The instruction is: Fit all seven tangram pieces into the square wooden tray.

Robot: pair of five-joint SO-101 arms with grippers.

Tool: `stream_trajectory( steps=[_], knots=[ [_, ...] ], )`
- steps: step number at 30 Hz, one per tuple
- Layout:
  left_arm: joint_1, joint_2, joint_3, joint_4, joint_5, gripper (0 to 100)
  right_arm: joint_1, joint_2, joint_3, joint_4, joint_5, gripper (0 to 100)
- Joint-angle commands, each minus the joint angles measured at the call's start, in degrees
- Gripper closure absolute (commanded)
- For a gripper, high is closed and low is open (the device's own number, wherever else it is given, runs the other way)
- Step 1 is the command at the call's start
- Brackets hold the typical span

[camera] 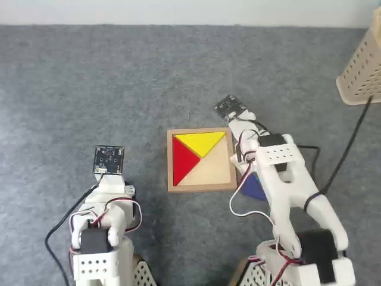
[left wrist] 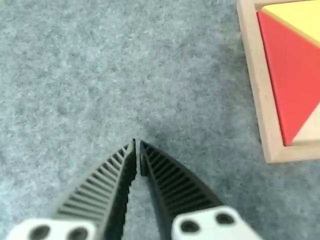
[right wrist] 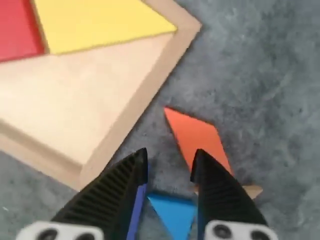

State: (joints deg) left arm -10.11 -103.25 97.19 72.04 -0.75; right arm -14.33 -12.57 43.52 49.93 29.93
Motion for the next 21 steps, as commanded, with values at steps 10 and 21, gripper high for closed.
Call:
stream_trajectory(
  steps=[10,21],
  knots=[
    [-0.2,-1.0,-0.7,0.3,0.5,99,0.9,14.5,-9.0,0.1,9.6,82.4],
    [-0.2,-1.0,-0.7,0.3,0.5,99,3.0,19.6,-18.2,1.2,-6.9,82.5]
  ],
)
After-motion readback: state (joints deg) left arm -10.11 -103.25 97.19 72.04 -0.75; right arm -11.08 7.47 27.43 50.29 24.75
